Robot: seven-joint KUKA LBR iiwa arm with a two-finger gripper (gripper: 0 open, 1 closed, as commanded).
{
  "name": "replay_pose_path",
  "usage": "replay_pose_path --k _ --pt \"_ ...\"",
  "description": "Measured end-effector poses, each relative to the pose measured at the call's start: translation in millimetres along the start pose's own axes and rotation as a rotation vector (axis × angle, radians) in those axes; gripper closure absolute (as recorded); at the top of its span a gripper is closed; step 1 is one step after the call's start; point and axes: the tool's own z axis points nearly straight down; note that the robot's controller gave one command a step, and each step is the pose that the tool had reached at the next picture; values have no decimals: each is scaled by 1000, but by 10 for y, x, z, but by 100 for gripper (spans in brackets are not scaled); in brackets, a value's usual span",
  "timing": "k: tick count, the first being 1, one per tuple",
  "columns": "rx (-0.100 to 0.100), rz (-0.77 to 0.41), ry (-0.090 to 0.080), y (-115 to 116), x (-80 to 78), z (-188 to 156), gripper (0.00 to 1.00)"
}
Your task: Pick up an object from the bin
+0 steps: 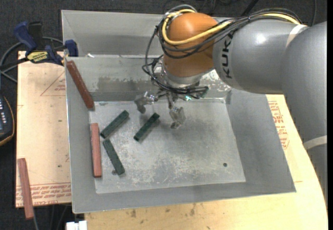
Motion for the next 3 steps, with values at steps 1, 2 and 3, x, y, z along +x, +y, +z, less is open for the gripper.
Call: replay_pose_path --k 1,2,3 --pt "0 414 2 -17 111 277 0" --pt "2 416 -1 -25 104 258 100" --pt "8 394 -5 160 382 -1137 100"
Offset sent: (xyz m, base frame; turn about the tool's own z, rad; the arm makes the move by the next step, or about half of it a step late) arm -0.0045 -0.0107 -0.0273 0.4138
